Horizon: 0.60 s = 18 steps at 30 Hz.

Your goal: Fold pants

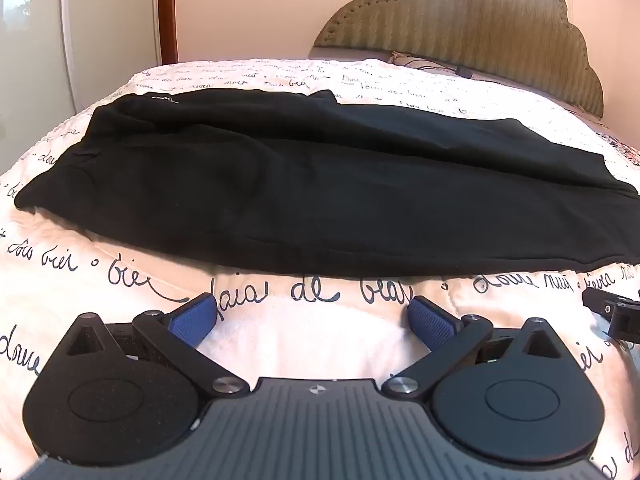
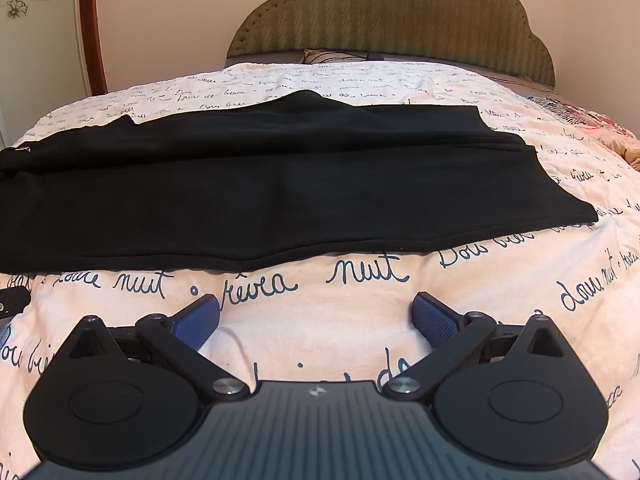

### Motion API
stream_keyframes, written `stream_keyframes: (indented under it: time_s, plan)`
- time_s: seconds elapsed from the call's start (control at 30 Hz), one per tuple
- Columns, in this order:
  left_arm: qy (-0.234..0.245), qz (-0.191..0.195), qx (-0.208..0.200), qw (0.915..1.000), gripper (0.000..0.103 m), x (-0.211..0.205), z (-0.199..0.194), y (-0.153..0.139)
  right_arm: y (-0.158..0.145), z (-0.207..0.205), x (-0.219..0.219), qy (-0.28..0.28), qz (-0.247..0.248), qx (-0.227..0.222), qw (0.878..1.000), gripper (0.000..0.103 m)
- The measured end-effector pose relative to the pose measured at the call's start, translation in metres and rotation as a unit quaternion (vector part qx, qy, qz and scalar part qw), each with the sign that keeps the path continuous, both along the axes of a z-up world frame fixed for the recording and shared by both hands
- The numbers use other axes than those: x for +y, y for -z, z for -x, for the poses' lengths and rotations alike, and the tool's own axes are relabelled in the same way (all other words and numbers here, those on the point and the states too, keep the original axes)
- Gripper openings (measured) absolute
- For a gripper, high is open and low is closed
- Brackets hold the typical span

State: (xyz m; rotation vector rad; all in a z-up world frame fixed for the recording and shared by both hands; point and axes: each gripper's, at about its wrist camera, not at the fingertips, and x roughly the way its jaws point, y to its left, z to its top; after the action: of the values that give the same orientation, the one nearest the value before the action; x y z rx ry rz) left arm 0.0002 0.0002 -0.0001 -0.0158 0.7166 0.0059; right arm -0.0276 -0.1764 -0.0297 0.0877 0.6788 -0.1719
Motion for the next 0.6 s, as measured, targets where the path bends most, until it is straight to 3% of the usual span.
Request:
stream_keyframes:
  time_s: [0.6]
  plan:
    - [-0.001, -0.004, -0.002, 1.0000, 0.103, -0.0004, 0.0004, 0.0000, -0.0006, 0.0021, -0.0017, 0.000, -0.001, -0.002, 1.000, 0.103]
